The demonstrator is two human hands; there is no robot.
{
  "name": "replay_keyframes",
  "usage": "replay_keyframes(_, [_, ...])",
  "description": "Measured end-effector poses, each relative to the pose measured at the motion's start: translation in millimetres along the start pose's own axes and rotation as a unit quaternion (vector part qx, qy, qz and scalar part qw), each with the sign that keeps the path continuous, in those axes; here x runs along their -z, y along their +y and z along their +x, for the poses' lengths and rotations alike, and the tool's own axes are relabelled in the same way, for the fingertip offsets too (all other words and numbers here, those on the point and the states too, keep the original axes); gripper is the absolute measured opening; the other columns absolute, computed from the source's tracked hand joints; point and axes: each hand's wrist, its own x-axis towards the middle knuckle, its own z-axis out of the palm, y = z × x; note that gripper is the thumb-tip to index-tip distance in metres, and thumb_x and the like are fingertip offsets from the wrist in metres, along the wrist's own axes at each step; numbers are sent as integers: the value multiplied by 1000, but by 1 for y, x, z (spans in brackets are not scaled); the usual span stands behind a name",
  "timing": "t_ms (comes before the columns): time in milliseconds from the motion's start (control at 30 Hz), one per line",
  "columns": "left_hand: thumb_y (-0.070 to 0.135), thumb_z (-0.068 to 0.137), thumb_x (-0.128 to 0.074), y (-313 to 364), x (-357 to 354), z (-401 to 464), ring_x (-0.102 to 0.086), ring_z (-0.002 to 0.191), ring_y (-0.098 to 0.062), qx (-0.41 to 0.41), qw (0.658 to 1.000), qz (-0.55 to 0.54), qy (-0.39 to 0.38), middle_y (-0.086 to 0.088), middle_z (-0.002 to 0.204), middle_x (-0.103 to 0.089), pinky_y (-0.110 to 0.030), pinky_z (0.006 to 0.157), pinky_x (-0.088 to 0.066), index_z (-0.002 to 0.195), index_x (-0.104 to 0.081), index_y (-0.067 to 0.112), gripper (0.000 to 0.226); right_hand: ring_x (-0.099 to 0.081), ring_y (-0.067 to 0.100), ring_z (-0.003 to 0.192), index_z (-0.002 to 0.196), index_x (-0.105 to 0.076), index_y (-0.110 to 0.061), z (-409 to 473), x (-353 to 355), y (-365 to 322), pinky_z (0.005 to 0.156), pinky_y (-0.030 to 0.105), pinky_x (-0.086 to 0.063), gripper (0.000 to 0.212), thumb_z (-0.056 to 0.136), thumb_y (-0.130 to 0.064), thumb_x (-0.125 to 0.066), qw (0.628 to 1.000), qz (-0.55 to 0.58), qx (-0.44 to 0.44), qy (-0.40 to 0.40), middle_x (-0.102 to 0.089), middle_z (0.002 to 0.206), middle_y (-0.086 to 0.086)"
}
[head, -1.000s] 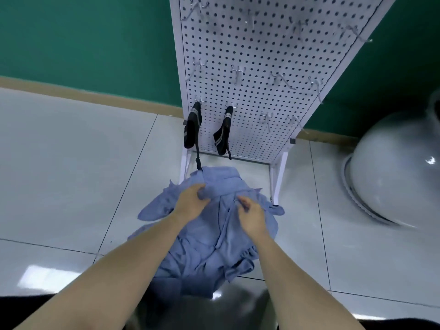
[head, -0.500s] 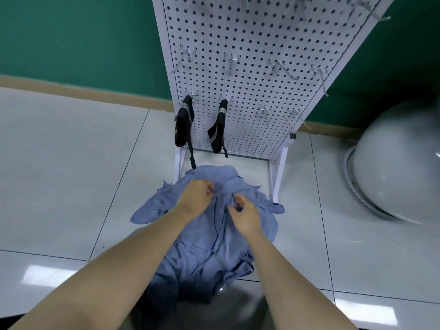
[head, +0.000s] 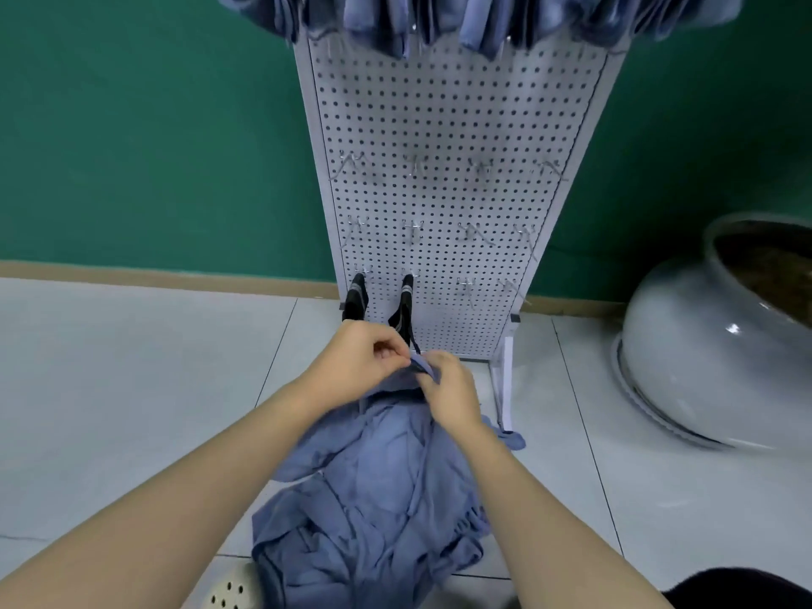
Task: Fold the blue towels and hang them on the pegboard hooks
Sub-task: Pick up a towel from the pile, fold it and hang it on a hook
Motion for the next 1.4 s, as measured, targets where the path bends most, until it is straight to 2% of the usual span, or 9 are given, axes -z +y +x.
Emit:
replay_keyframes(100, [2, 84, -79, 32, 30, -5, -55, 60, 0, 11, 998, -33, 50, 5, 70, -69, -11, 65, -44, 77, -74, 20, 20, -51, -1, 64, 75, -57, -39, -4, 31, -45, 62, 23, -38, 39, 96, -8, -59, 998, 45, 37, 26, -55, 65, -18])
replay_keyframes(200, [3, 83, -82, 49, 60, -8, -52, 66, -7, 17, 988, -102, 112, 0, 79, -65, -18, 68, -47, 95, -71, 20, 24, -47, 4, 60, 78, -61, -32, -7, 67, -97, 58, 25, -37, 30, 99, -12, -56, 995, 61, 79, 21, -57, 66, -11])
replay_keyframes(333, [28, 75, -92, 61, 86, -19, -59, 104, 5, 22, 996, -64, 63, 18, 119, -61, -6, 84, -43, 134, -54, 33, 71, -47, 11, 65, 86, -64, -24, -13, 117, -165, 64, 33, -41, 22, 99, -11, -51, 986, 82, 141, 19, -60, 72, -5])
replay_keyframes(433, [34, 76, -91, 77, 86, -32, -60, 111, 9, 26, 996, -85, -5, 23, 123, -66, -13, 89, -46, 127, -57, 38, 61, -46, 2, 65, 82, -61, -33, -24, 154, -212, 64, 23, -40, 34, 99, -6, -51, 971, 110, 207, 38, -56, 67, -19])
replay_keyframes(600, [16, 89, -80, 106, 73, -44, -66, 76, 3, 15, 981, -195, -6, 23, 88, -74, -15, 65, -50, 113, -66, 21, 27, -37, 6, 63, 77, -56, -11, -35, 189, -264, 59, 25, -33, 23, 98, -3, -52, 955, 103, 273, 56, -48, 66, -6])
replay_keyframes(833, [16, 88, -81, 121, 70, -56, -72, 109, -11, 56, 963, -254, -70, 5, 117, -77, -28, 94, -57, 125, -68, 17, 39, -39, 11, 68, 82, -55, 2, -31, 205, -281, 63, 32, -33, 23, 101, -12, -53, 942, 80, 304, 120, -53, 73, 18])
replay_keyframes(1200, [21, 94, -75, 103, 80, -63, -75, 104, -21, 144, 960, -209, -115, -3, 108, -79, -45, 101, -56, 111, -76, 13, 19, -33, 3, 52, 63, -41, -28, 5, 198, -215, 51, 18, -27, 43, 100, -13, -56, 981, 19, 160, 106, -40, 59, -10])
replay_keyframes(1300, [23, 87, -80, 95, 86, -60, -73, 109, -26, 163, 955, -240, -68, -5, 110, -79, -50, 104, -54, 112, -77, 12, 27, -44, 7, 64, 86, -57, -16, 9, 185, -182, 55, 18, -34, 14, 99, -20, -60, 994, 16, 85, 73, -54, 74, -4])
replay_keyframes(1400, [14, 91, -76, 91, 90, -55, -73, 109, -30, 191, 943, -271, -30, -9, 107, -79, -45, 102, -56, 110, -77, 7, 20, -54, 19, 68, 113, -61, -15, 4, 173, -152, 54, 27, -40, 25, 98, -35, -64, 1000, 6, -14, 15, -63, 88, 2])
